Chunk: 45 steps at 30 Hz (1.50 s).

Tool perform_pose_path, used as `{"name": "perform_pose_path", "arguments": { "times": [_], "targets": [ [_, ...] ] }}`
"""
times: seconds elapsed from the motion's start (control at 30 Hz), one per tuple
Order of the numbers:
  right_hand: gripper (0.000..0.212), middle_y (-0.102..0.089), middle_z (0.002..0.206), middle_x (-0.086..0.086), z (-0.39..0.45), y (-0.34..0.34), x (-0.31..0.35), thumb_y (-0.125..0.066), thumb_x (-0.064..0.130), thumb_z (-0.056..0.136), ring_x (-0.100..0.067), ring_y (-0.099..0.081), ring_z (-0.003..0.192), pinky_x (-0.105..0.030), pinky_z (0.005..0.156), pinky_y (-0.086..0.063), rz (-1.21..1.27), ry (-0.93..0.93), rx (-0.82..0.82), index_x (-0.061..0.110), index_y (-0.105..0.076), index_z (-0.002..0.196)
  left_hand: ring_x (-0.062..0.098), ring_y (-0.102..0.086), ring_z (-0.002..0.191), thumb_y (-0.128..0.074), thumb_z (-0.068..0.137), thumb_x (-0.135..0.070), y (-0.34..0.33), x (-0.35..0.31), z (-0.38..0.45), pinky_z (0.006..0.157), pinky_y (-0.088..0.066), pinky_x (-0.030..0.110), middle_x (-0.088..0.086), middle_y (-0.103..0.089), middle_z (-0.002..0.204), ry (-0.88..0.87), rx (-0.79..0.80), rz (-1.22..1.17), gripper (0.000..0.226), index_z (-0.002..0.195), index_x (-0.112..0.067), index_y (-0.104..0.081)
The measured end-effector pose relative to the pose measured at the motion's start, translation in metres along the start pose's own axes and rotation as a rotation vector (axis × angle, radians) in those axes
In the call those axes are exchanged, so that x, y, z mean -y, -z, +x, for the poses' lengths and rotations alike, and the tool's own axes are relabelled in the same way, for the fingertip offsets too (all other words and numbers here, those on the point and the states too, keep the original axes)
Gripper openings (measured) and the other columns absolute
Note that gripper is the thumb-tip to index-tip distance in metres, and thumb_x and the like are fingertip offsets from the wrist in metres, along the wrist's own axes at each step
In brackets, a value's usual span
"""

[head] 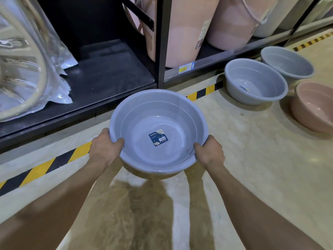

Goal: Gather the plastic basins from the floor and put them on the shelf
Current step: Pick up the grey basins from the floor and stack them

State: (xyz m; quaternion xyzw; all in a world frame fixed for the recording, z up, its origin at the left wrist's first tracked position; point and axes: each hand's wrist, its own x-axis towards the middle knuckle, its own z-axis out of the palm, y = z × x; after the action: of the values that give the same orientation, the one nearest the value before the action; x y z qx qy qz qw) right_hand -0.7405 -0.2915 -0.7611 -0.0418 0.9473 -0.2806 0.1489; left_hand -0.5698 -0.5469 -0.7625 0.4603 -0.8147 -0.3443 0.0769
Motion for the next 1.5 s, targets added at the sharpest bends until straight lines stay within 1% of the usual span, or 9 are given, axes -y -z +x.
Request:
{"name": "perform_pose_path", "arguments": {
  "times": [0.3, 0.43, 0.57, 0.73, 0.8, 0.9, 1.1, 1.23, 1.5],
  "targets": [
    [0.027, -0.063, 0.093, -0.005, -0.046, 0.163, 0.047, -0.061, 0.031, 0.081, -0.032, -0.058, 0.082, -0.035, 0.066, -0.042, 0.022, -0.059, -0.071, 0.015, -0.058, 0.102, 0.035, -0.056, 0.086, -0.064, 0.084, -0.027, 0.099, -0.134, -0.051, 0.071, -0.041, 0.036, 0.007, -0.064, 0.089, -0.062, 0.046, -0.012, 0.023, 0.1, -0.011, -0.058],
    [0.025, -0.063, 0.092, -0.004, -0.086, 0.289, 0.093, -0.061, 0.032, 0.08, -0.031, -0.057, 0.082, -0.034, 0.064, -0.04, 0.03, -0.077, -0.093, 0.017, -0.058, 0.1, 0.037, -0.061, 0.087, -0.064, 0.084, -0.029, 0.184, -0.233, -0.094, 0.07, -0.045, 0.038, 0.009, -0.067, 0.091, -0.096, 0.088, -0.013, 0.028, 0.103, -0.009, -0.059],
    [0.023, -0.065, 0.088, -0.001, -0.133, 0.433, 0.146, -0.059, 0.033, 0.078, -0.032, -0.06, 0.081, -0.034, 0.065, -0.041, 0.054, -0.08, -0.127, 0.021, -0.059, 0.099, 0.028, -0.061, 0.08, -0.062, 0.082, -0.03, 0.278, -0.345, -0.138, 0.062, -0.042, 0.035, -0.001, -0.065, 0.084, -0.154, 0.148, -0.05, 0.022, 0.098, -0.015, -0.058],
    [0.017, -0.062, 0.077, 0.004, -0.183, 0.603, 0.216, -0.061, 0.027, 0.081, -0.029, -0.058, 0.072, -0.029, 0.052, -0.036, 0.091, -0.105, -0.19, 0.022, -0.055, 0.096, 0.018, -0.059, 0.066, -0.061, 0.08, -0.031, 0.382, -0.487, -0.173, 0.052, -0.039, 0.029, 0.0, -0.066, 0.077, -0.238, 0.207, -0.031, 0.013, 0.085, -0.02, -0.055],
    [0.019, -0.066, 0.081, 0.0, -0.198, 0.658, 0.237, -0.059, 0.03, 0.079, -0.028, -0.06, 0.073, -0.03, 0.054, -0.038, 0.098, -0.127, -0.195, 0.023, -0.057, 0.096, 0.023, -0.061, 0.07, -0.061, 0.08, -0.033, 0.414, -0.538, -0.181, 0.055, -0.041, 0.031, 0.0, -0.066, 0.078, -0.295, 0.222, 0.011, 0.015, 0.085, -0.019, -0.056],
    [0.019, -0.065, 0.071, 0.001, -0.215, 0.721, 0.26, -0.052, 0.036, 0.067, -0.024, -0.061, 0.067, -0.029, 0.053, -0.041, 0.141, -0.161, -0.23, 0.024, -0.057, 0.081, 0.035, -0.063, 0.083, -0.06, 0.08, -0.033, 0.447, -0.605, -0.189, 0.066, -0.048, 0.036, 0.002, -0.065, 0.08, -0.366, 0.225, 0.023, 0.016, 0.086, -0.018, -0.059],
    [0.029, -0.07, 0.081, -0.01, -0.212, 0.805, 0.266, -0.057, 0.034, 0.072, -0.034, -0.062, 0.078, -0.033, 0.061, -0.044, 0.161, -0.207, -0.289, 0.011, -0.066, 0.087, 0.038, -0.066, 0.098, -0.056, 0.073, -0.039, 0.466, -0.702, -0.201, 0.082, -0.055, 0.043, 0.011, -0.072, 0.101, -0.495, 0.292, 0.01, 0.042, 0.105, -0.012, -0.066],
    [0.018, -0.067, 0.078, -0.006, -0.18, 0.844, 0.252, -0.063, 0.027, 0.079, -0.033, -0.062, 0.077, -0.032, 0.059, -0.044, 0.172, -0.245, -0.314, 0.012, -0.065, 0.088, 0.04, -0.065, 0.104, -0.054, 0.068, -0.04, 0.451, -0.753, -0.201, 0.089, -0.055, 0.049, 0.014, -0.073, 0.11, -0.502, 0.317, -0.047, 0.055, 0.114, -0.013, -0.066],
    [0.033, -0.065, 0.075, 0.002, -0.096, 0.912, 0.231, -0.052, 0.037, 0.06, -0.024, -0.06, 0.068, -0.027, 0.053, -0.04, 0.203, -0.232, -0.34, 0.018, -0.063, 0.084, 0.036, -0.066, 0.096, -0.057, 0.07, -0.043, 0.394, -0.848, -0.185, 0.08, -0.052, 0.039, 0.009, -0.072, 0.096, -0.457, 0.315, -0.022, 0.046, 0.103, -0.013, -0.069]
  ]
}}
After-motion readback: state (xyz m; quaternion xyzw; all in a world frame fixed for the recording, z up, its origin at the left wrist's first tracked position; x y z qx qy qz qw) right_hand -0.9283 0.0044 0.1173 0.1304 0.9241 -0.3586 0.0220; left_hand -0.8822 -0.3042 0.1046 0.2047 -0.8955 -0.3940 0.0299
